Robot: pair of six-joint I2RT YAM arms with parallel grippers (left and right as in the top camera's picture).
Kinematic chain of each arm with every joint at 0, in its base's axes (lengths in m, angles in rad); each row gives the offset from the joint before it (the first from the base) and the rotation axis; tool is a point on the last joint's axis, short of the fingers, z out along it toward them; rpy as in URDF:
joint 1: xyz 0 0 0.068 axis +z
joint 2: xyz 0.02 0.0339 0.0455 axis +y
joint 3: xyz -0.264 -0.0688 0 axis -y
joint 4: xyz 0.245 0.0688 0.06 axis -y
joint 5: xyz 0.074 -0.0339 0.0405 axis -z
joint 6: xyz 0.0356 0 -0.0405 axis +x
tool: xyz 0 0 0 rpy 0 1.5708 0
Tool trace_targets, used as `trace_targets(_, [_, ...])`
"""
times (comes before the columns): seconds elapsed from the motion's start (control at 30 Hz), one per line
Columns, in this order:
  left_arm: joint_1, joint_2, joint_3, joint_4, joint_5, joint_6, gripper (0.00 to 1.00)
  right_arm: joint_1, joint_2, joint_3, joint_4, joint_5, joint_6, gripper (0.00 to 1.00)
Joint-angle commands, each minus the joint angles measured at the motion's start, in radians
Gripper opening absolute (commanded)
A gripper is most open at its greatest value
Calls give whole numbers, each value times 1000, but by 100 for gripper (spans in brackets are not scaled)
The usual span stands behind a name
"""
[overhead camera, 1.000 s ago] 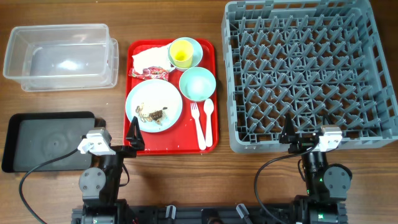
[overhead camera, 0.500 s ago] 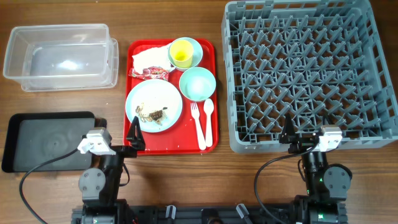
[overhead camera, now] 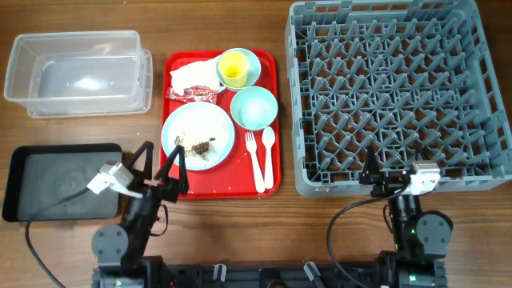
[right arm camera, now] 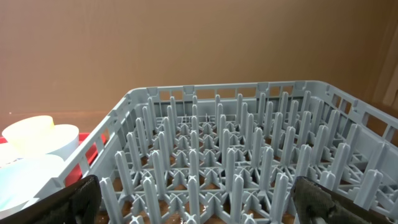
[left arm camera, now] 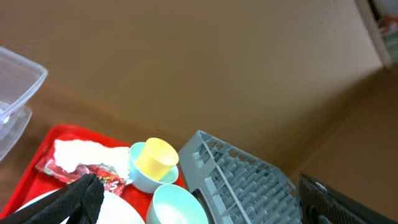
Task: Sort waste into correct bins and load items into the dishwasher rack
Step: 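Move the left gripper over the white napkin on the red tray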
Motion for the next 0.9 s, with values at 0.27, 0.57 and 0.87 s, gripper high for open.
trace_targets(0.27, [-35,1059,1027,-882,109,376,100,-5,-2,-2,2,-12,14,100])
trace_targets(0.57, [-93,1423,1354,-994,-188,190,100,-5,-2,-2,2,-12,14,100])
trace_targets(0.87, [-101,1646,1641,-1167,-227,161,100,-5,-2,-2,2,-12,14,100])
